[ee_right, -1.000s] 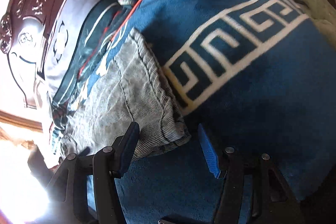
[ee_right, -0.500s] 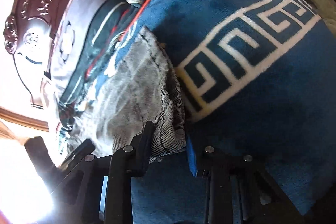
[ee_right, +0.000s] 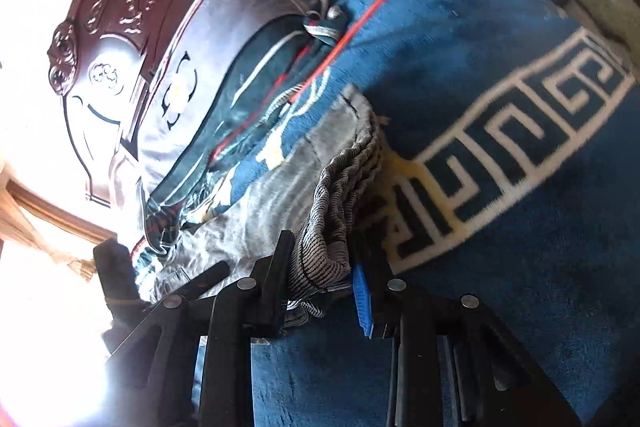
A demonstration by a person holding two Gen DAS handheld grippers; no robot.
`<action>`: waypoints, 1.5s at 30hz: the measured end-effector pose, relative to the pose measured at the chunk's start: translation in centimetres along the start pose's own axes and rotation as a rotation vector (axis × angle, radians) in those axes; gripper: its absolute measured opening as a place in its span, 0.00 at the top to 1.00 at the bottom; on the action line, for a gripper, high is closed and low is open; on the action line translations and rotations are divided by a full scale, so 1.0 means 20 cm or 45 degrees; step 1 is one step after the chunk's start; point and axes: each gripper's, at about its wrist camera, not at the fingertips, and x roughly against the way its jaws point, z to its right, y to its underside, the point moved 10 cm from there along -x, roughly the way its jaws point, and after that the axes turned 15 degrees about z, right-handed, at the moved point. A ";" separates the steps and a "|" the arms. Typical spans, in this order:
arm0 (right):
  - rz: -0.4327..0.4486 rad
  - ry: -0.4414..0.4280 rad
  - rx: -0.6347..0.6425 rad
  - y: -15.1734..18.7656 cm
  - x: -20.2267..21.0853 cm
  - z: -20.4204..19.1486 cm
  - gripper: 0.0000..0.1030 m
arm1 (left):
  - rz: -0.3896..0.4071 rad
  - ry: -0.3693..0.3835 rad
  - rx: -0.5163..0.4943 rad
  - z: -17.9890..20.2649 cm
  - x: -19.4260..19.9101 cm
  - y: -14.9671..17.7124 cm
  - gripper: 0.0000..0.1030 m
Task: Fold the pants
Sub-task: 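Grasp the jeans edge with the right gripper while the left gripper grasps the seam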
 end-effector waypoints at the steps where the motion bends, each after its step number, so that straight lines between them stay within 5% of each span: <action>1: 0.003 -0.002 0.021 0.00 0.00 -0.02 0.75 | -0.001 -0.018 0.006 -0.05 0.03 0.01 0.25; 4: 0.013 -0.012 0.106 -0.02 -0.02 -0.15 0.75 | -0.005 -0.119 -0.062 -0.22 0.12 0.00 0.29; 7: 0.002 -0.035 0.203 -0.01 -0.07 -0.32 0.75 | -0.059 -0.270 -0.159 -0.39 0.14 0.02 0.60; 9: -0.018 -0.058 0.277 0.02 -0.12 -0.45 0.75 | -0.150 -0.333 -0.203 -0.50 0.11 0.09 0.70; 13: -0.086 -0.086 0.441 0.14 -0.26 -0.70 0.75 | -0.111 -0.278 -0.298 -0.49 0.13 0.11 0.72; 16: -0.152 -0.098 0.566 0.27 -0.37 -0.86 0.75 | 0.004 -0.143 -0.121 -0.50 0.26 0.04 0.72; 18: -0.195 -0.111 0.616 0.36 -0.42 -0.92 0.75 | 0.083 -0.180 -0.065 -0.58 0.34 -0.02 0.72; 21: -0.277 -0.127 0.663 0.52 -0.51 -0.98 0.75 | 0.038 -0.260 -0.012 -0.76 0.35 0.01 0.72; 28: -0.548 -0.093 0.811 0.97 -0.70 -0.87 0.70 | 0.051 -0.202 0.080 -0.86 0.37 0.09 0.72; 31: -0.546 -0.173 0.721 0.97 -0.66 -0.88 0.51 | 0.078 -0.152 0.169 -0.85 0.37 0.02 0.72; 37: -0.423 -0.257 0.635 0.80 -0.46 -0.90 0.49 | 0.083 -0.059 0.222 -0.68 0.29 -0.09 0.72; 45: -0.203 -0.023 0.475 0.55 -0.34 -0.57 0.48 | -0.068 0.059 0.125 -0.36 0.19 0.03 0.72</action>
